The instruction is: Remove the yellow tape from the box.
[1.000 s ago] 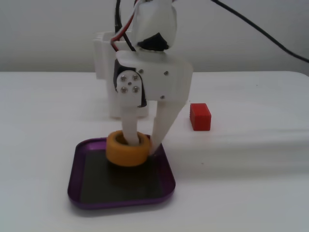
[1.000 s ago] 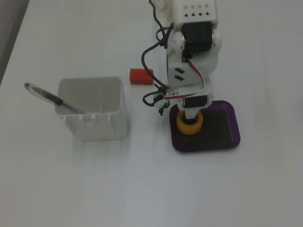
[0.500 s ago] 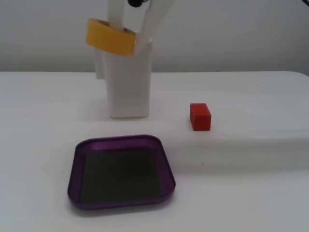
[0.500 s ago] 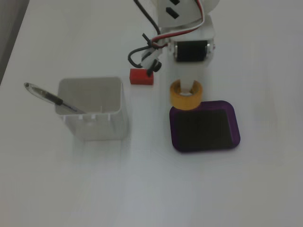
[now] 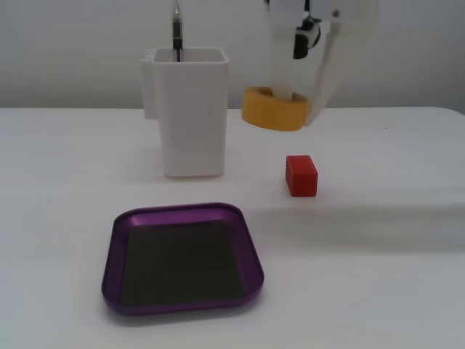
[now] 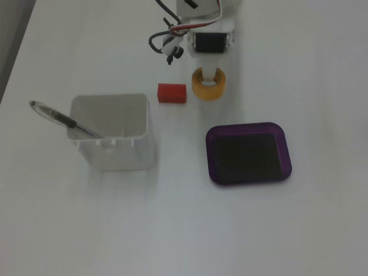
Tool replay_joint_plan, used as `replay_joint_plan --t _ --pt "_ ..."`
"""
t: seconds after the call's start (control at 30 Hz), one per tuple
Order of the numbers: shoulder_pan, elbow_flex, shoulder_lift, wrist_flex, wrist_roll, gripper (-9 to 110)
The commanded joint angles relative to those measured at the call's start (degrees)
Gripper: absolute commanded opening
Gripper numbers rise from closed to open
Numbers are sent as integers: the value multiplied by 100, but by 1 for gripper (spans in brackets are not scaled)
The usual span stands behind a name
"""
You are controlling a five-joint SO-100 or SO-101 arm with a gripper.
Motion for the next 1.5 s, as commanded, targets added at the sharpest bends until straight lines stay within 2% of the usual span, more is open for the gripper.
replay_joint_plan --t 0.0,0.17,0.33,0.5,0.73,0.97,1.27,1.47 --pt "-26 1371 976 -800 -44 -1" --pt "-18 2865 1327 -1837 -44 -1" --pt "-18 3533 1318 -2575 -44 -1" --pt "-97 3595 1318 -2672 -35 -1" --pt "-984 3595 1310 -2716 -44 -1" --pt "-1020 3604 1310 -2716 -44 1" --pt "-519 3560 1424 -2558 -26 12" --pt "-149 2575 2531 -809 44 12"
